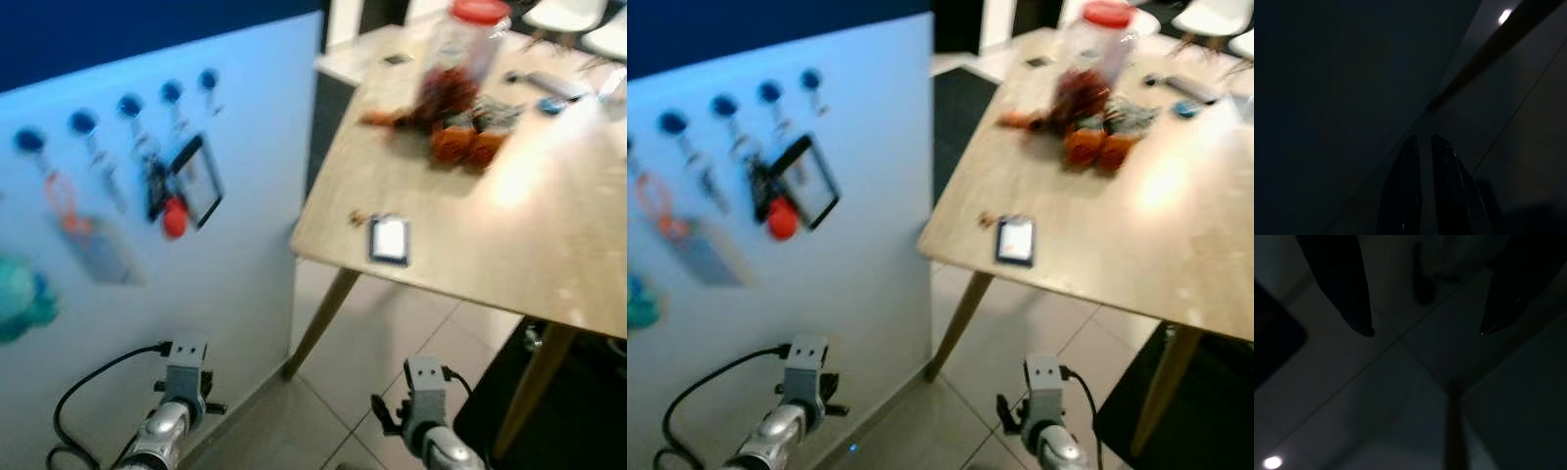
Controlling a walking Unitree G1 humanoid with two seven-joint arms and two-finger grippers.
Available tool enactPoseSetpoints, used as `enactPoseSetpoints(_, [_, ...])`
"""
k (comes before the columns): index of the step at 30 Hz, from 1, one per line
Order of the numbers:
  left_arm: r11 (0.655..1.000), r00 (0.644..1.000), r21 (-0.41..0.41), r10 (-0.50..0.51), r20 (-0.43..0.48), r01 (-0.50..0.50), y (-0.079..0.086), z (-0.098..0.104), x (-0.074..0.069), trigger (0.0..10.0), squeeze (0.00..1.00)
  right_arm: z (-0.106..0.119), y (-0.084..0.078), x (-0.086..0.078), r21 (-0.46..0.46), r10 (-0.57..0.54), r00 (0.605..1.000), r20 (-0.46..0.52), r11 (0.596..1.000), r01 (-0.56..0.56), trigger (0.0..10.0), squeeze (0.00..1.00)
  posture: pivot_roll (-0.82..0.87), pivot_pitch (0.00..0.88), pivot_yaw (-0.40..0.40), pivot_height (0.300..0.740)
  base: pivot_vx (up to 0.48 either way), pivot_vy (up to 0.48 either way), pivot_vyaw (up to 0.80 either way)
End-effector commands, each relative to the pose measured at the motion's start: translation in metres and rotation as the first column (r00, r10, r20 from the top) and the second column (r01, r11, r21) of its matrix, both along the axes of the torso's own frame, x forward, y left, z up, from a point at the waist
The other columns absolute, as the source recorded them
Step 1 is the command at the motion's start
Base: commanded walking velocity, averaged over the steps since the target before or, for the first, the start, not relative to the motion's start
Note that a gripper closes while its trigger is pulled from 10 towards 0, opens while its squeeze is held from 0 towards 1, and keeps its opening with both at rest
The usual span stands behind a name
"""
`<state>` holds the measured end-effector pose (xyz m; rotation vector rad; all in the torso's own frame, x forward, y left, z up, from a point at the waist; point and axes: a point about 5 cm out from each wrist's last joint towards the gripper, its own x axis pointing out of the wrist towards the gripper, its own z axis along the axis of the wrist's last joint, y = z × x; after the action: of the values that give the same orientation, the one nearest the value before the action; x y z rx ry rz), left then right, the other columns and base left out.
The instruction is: Hang keys on a hook
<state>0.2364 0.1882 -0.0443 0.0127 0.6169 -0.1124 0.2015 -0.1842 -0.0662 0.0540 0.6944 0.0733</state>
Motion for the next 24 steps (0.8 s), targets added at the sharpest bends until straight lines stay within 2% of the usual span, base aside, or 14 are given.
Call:
enactPoseSetpoints(1, [1.0, 0.998, 0.002, 0.012, -0.054, -0.012, 0.004, -0.01, -0.015, 10.0, 0.0, -0.005, 0.006, -0.006, 0.016, 0.006, 1.0, -0.028, 1.0, -0.006, 10.0, 0.0, 0.03, 0.012, -0.011, 0.74, 0.0, 0.0, -0.8])
enactPoseSetpoints(16, [1.0, 0.999, -0.002, 0.005, -0.054, -0.005, 0.003, -0.012, -0.019, 10.0, 0.0, -0.007, 0.004, -0.011, 0.007, 0.007, 0.999, -0.05, 1.0, -0.006, 10.0, 0.0, 0.03, 0.018, -0.014, 0.74, 0.0, 0.0, -0.8])
enactPoseSetpoints(24, [1.0, 0.998, -0.013, 0.027, -0.055, -0.028, 0.004, -0.013, -0.021, 10.0, 0.0, -0.01, 0.005, -0.016, 0.007, 0.008, 0.997, -0.074, 1.0, -0.007, 10.0, 0.0, 0.03, 0.027, -0.021, 0.74, 0.0, 0.0, 0.0])
